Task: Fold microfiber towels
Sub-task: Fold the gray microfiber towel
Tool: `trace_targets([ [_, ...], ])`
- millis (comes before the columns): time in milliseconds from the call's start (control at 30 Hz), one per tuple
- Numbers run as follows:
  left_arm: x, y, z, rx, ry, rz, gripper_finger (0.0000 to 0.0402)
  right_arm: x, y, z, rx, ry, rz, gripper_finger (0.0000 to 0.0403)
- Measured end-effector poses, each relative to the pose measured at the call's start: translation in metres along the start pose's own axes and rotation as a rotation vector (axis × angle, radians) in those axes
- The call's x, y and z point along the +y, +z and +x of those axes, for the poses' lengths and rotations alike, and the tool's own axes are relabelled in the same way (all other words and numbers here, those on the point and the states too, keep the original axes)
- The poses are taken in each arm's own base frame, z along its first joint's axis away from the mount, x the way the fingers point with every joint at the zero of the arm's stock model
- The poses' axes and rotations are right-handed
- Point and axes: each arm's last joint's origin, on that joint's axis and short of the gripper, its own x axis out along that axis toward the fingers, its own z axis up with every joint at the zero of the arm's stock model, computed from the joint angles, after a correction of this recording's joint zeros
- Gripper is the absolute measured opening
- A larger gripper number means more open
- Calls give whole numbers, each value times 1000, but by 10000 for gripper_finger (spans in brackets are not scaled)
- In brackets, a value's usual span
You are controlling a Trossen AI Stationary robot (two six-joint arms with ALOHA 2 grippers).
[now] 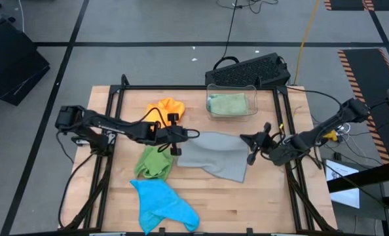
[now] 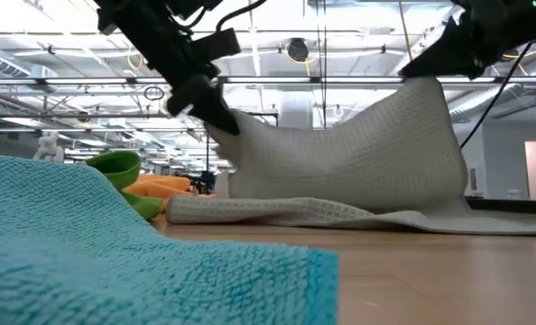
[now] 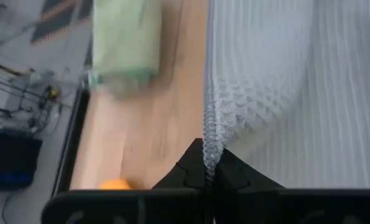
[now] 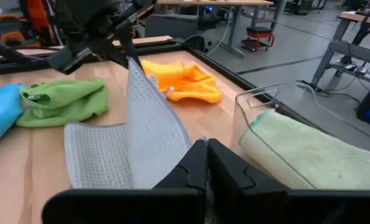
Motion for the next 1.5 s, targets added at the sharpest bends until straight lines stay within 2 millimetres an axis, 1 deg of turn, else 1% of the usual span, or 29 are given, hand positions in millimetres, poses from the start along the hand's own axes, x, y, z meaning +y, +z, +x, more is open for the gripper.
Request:
trace_targets([
  [100,-5,1,-1,0,-9,19,11,0,-7,2,-13,4,4,3],
  [167,-9,5,-6,-48,-47,43,11,0,-2,1,-52,-3,3,3],
  [233,-14,13,-24,-140,-149,78,5,2,15,-2,-120,6,24,3],
  [300,-16,31,-44,-297,-234,75,4,4,35,-9,-193,45,64,3],
  [333,-17,37,-56,-346,-245,65,6,5,44,-13,-222,74,68,3],
  [367,-19,41,-65,-350,-236,55,6,6,54,-17,-245,87,70,3],
  [433,-22,57,-81,-372,-150,11,4,8,70,-26,-269,103,47,2],
  [500,-25,68,-98,-340,-89,21,3,13,85,-35,-281,100,30,2],
  [533,-27,77,-108,-350,-79,19,4,16,93,-40,-288,98,23,2],
  [600,-28,98,-123,-410,-99,-29,6,24,104,-49,-295,100,-10,2],
  [633,-29,103,-132,-416,-133,-32,6,28,111,-54,-303,116,-19,2],
  [667,-31,107,-140,-426,-180,-29,4,34,118,-59,-311,135,-26,2],
  [733,-34,123,-156,-532,-307,-38,3,45,128,-70,-321,173,-48,2],
  [800,-40,131,-176,-627,-422,21,5,57,137,-83,-333,228,-79,2],
  [833,-43,135,-185,-671,-451,50,7,62,141,-90,-337,236,-92,2],
  [900,-45,139,-197,-716,-439,97,7,68,147,-103,-344,231,-125,2],
  [933,-44,140,-200,-715,-393,106,5,68,148,-108,-343,209,-137,2],
  [1000,-38,140,-197,-684,-284,92,3,67,148,-113,-334,163,-143,2],
  [1100,-28,133,-179,-555,-206,68,8,65,136,-109,-317,103,-143,2],
  [1167,-19,123,-157,-450,-184,23,9,64,124,-102,-308,85,-147,2],
  [1267,-7,100,-116,-292,-126,-30,4,59,102,-87,-291,43,-145,2],
  [1400,12,69,-73,-159,-48,-85,9,43,72,-60,-265,-53,-128,2],
  [1500,21,42,-44,-90,-50,-128,4,28,49,-41,-240,-89,-132,2],
])
